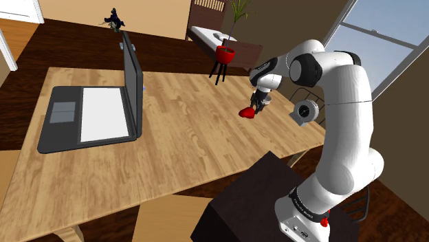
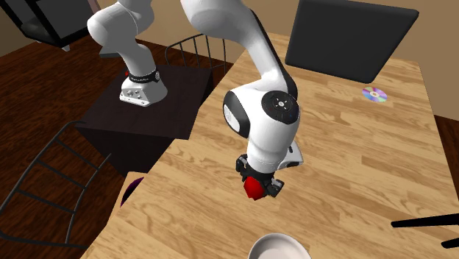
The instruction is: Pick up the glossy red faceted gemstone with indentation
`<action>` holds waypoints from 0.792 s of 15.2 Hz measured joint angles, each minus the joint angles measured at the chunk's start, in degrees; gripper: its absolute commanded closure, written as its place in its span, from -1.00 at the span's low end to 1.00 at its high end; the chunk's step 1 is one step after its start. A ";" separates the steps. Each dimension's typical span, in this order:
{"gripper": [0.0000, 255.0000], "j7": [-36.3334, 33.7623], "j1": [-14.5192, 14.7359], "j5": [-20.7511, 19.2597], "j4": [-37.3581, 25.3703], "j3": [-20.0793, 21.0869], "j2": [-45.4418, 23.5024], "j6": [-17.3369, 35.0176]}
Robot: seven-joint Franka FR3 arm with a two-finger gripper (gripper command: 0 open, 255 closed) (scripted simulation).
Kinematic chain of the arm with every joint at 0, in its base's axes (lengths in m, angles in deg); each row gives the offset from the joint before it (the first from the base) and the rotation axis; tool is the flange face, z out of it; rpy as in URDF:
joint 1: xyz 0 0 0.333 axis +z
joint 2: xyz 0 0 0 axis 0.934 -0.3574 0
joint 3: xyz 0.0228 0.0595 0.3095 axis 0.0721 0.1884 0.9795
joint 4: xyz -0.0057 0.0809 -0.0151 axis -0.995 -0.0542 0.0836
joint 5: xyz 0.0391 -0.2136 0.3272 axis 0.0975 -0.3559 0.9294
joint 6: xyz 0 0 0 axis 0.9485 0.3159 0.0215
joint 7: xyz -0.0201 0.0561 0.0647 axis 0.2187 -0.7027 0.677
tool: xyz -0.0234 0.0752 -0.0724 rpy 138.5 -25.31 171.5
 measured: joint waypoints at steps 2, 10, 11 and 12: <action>1.00 0.00 0.01 0.00 0.02 0.00 0.02 0.02; 1.00 -0.52 0.71 -1.04 0.38 -0.91 2.33 -2.06; 1.00 -0.51 0.75 -1.26 0.37 -1.11 2.81 -2.53; 1.00 -0.59 0.85 -1.48 0.36 -1.32 3.30 -3.02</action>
